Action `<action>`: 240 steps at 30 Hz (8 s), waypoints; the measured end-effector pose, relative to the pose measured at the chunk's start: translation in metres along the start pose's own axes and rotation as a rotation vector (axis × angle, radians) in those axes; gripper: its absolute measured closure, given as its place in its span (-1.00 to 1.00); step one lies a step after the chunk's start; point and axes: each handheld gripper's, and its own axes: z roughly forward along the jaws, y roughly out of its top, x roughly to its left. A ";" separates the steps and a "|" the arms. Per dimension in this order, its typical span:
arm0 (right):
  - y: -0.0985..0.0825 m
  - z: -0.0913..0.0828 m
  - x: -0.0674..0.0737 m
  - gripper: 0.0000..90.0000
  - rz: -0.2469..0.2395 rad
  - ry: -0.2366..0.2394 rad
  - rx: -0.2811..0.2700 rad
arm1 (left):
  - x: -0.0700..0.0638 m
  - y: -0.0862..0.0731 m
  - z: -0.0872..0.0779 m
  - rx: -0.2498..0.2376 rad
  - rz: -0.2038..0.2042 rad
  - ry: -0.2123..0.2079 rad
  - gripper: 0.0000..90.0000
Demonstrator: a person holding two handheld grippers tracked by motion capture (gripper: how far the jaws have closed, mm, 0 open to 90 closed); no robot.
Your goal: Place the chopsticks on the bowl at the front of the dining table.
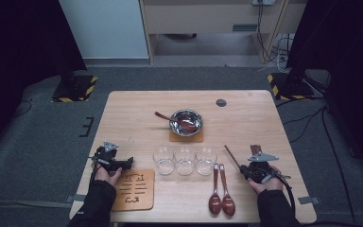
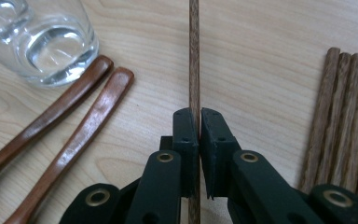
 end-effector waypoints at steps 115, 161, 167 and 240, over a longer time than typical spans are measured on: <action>0.098 -0.063 -0.011 0.89 0.095 0.017 -0.399 | 0.001 0.001 0.001 0.000 0.005 -0.003 -1.00; 0.163 -0.039 0.003 0.89 0.069 0.028 -0.446 | 0.001 0.001 0.001 0.000 0.005 -0.003 -1.00; 0.172 -0.033 0.006 0.89 0.065 0.029 -0.450 | 0.001 0.001 0.001 -0.001 0.004 -0.003 -1.00; 0.239 0.071 0.054 0.89 0.076 0.066 -0.391 | 0.001 0.001 0.001 0.001 0.005 -0.004 -1.00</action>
